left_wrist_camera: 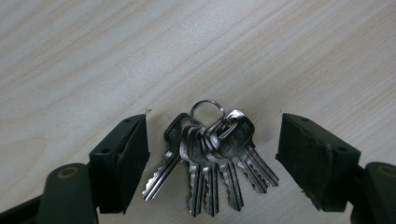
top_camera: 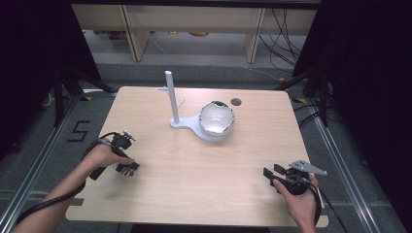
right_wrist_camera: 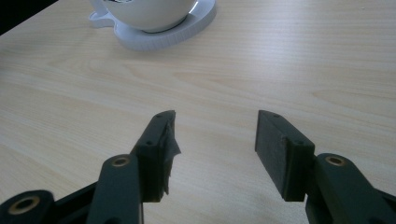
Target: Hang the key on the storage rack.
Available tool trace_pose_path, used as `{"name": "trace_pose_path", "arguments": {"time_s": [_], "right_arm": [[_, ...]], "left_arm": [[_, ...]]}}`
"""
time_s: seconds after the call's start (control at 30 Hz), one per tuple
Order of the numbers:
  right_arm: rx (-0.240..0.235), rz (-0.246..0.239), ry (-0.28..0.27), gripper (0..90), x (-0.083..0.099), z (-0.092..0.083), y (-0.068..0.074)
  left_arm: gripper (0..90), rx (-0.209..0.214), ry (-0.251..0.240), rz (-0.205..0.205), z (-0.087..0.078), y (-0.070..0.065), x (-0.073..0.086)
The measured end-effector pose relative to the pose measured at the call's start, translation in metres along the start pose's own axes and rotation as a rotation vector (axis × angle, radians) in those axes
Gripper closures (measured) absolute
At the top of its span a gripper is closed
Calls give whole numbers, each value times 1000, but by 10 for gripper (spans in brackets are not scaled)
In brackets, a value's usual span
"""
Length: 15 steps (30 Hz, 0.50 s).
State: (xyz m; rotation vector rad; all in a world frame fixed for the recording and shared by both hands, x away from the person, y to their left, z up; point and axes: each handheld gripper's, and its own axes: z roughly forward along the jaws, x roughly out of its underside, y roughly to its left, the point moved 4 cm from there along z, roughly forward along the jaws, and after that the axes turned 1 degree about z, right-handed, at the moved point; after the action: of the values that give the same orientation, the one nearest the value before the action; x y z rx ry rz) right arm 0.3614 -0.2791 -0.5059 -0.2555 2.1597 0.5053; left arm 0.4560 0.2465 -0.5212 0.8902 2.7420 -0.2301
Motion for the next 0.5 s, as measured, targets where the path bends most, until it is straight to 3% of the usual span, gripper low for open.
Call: {"name": "trace_pose_path", "arguments": {"time_s": [0.03,0.07,0.1,0.17,0.23,0.3,0.33,0.43,0.47,0.5], "right_arm": [[6,-30,1,484,0,1,-2],[6,-30,1,484,0,1,-2],[1,10,12,485,1,0,1],[6,6,14,485,1,0,0],[9,-33,1,485,0,0,-2],[9,-7,13,485,0,0,0],[18,-37,16,485,0,-1,-2],[20,-49,-4,485,-1,0,-3],[13,-22,-2,485,0,0,-1],[12,-8,9,485,0,0,-1]], "left_arm": [[240,7,-3,-13,2,1,1],[241,7,-3,-13,2,1,1],[241,2,-15,-25,3,1,1],[241,1,-5,-21,3,2,2],[241,3,21,-7,4,3,3],[239,7,18,-6,6,2,3],[236,1,15,14,6,3,2],[244,-4,25,14,6,2,1],[253,-7,13,7,6,1,1],[261,-18,17,27,6,1,3]]}}
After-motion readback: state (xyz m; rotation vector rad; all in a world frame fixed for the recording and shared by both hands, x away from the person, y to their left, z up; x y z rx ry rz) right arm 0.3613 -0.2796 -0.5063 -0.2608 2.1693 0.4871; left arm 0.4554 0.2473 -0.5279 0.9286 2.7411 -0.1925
